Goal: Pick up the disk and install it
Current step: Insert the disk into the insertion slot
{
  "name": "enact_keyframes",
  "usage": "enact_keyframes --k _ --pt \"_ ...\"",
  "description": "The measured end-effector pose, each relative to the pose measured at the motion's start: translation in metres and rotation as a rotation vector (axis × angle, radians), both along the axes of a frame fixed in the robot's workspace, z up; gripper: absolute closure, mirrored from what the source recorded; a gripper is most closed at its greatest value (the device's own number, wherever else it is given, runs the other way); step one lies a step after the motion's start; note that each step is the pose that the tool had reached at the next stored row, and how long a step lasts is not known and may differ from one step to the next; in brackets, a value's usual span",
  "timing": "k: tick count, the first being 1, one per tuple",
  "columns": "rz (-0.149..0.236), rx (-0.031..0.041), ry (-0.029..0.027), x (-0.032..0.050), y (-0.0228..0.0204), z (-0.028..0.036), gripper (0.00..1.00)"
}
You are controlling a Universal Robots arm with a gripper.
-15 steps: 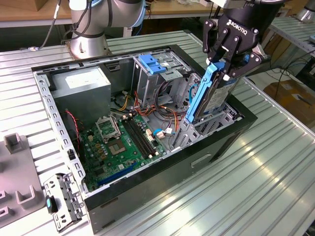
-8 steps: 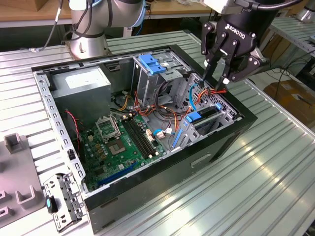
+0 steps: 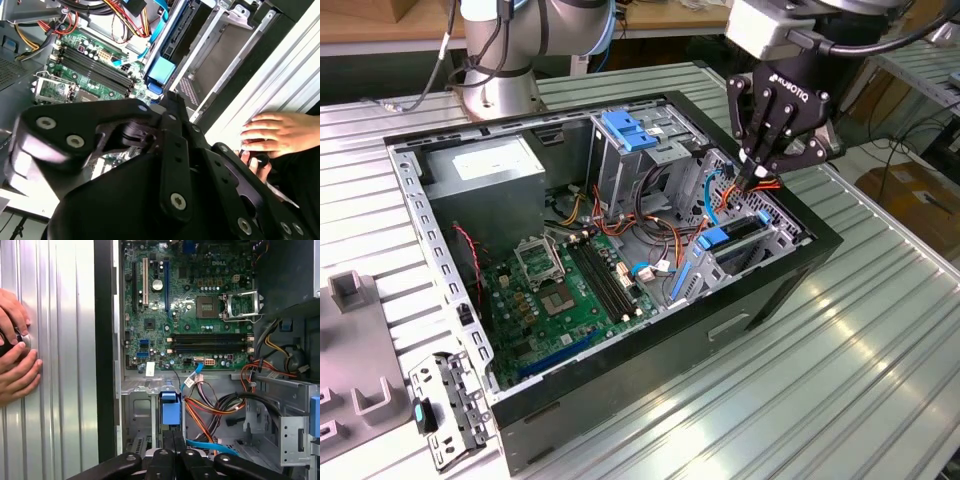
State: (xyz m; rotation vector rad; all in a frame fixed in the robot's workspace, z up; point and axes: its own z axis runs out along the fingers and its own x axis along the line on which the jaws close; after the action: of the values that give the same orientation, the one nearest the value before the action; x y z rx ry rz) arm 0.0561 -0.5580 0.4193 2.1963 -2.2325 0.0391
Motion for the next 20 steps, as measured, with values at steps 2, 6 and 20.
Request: enact_keyframes --k 2,6,20 --pt "0.002 -0.0002 0.0000 0.0000 -0.0007 -0.0036 0.89" --pt "0.006 -0.0001 0.0000 0.0000 -0.0021 -0.0112 0.89" --pt "0.011 -0.0001 0.0000 0.0000 -0.0047 -0.0419 0.89"
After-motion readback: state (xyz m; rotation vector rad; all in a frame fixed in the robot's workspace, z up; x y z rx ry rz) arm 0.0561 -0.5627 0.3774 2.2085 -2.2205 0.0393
